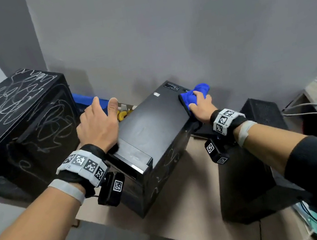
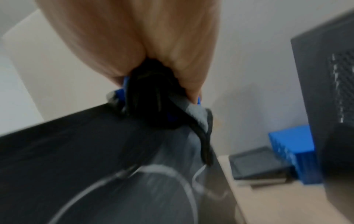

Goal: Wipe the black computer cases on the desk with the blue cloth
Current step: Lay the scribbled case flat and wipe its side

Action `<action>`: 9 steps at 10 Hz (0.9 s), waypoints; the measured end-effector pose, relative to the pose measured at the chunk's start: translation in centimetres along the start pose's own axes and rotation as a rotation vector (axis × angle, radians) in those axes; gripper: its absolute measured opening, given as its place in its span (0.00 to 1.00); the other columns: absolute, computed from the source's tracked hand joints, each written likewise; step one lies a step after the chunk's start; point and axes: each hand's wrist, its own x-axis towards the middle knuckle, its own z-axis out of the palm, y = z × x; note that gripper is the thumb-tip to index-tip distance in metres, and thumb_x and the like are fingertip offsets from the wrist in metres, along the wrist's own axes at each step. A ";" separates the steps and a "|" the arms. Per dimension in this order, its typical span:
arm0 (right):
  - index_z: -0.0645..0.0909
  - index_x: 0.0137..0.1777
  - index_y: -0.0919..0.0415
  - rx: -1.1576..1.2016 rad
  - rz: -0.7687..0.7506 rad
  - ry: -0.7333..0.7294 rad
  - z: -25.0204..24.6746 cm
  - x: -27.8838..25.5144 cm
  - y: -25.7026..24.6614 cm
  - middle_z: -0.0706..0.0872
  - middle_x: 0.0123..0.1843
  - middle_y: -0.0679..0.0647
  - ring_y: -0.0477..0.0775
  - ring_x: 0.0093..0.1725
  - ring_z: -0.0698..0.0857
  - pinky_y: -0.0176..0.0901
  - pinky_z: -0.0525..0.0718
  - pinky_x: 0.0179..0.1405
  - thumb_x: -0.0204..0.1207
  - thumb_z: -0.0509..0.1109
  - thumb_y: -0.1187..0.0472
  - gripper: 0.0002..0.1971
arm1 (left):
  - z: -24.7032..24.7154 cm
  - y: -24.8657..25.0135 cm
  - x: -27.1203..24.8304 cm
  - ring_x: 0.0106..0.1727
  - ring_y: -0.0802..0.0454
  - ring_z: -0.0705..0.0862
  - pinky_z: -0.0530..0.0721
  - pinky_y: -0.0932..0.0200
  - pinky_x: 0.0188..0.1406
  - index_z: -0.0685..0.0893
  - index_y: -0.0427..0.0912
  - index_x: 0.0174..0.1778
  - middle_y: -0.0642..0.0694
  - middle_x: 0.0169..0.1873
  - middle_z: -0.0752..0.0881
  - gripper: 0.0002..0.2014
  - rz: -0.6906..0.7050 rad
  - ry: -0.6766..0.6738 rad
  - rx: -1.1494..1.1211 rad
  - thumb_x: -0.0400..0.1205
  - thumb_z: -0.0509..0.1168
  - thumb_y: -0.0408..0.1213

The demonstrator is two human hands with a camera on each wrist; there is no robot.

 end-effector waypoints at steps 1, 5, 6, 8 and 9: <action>0.48 0.87 0.56 0.135 0.057 0.005 2.4 -4.3 -1.9 0.50 0.82 0.74 0.73 0.75 0.68 0.52 0.65 0.75 0.85 0.55 0.60 0.32 | 0.0 -0.2 0.0 0.78 0.34 0.70 0.69 0.34 0.73 0.65 0.42 0.84 0.38 0.78 0.73 0.40 0.056 0.025 0.005 0.85 0.42 0.68; 0.66 0.69 0.72 0.061 -0.044 -0.285 7.9 -16.9 -5.7 0.32 0.81 0.79 0.89 0.78 0.37 0.76 0.44 0.79 0.86 0.53 0.66 0.15 | 0.0 -0.2 0.2 0.75 0.35 0.73 0.71 0.34 0.68 0.75 0.48 0.77 0.41 0.75 0.78 0.34 0.119 -0.059 0.031 0.86 0.45 0.66; 0.39 0.86 0.57 0.346 0.016 -0.170 7.7 -15.1 -5.5 0.33 0.84 0.72 0.74 0.84 0.39 0.59 0.45 0.84 0.86 0.58 0.58 0.36 | 0.0 -0.2 0.2 0.72 0.35 0.75 0.72 0.35 0.65 0.78 0.51 0.72 0.41 0.72 0.80 0.32 0.105 -0.092 0.062 0.85 0.43 0.67; 0.34 0.85 0.46 0.589 0.085 -0.063 7.5 -12.5 -5.6 0.41 0.86 0.66 0.67 0.85 0.53 0.60 0.56 0.84 0.78 0.65 0.51 0.47 | 0.1 0.4 -0.3 0.70 0.34 0.77 0.72 0.37 0.66 0.79 0.52 0.72 0.41 0.68 0.82 0.33 0.048 -0.073 0.048 0.84 0.42 0.68; 0.31 0.83 0.39 0.661 0.106 -0.062 9.4 -13.9 -5.8 0.45 0.85 0.64 0.69 0.80 0.64 0.67 0.70 0.76 0.65 0.63 0.46 0.53 | 0.2 0.5 -0.5 0.70 0.33 0.77 0.71 0.37 0.67 0.79 0.50 0.71 0.39 0.68 0.82 0.33 0.040 -0.072 0.063 0.85 0.42 0.67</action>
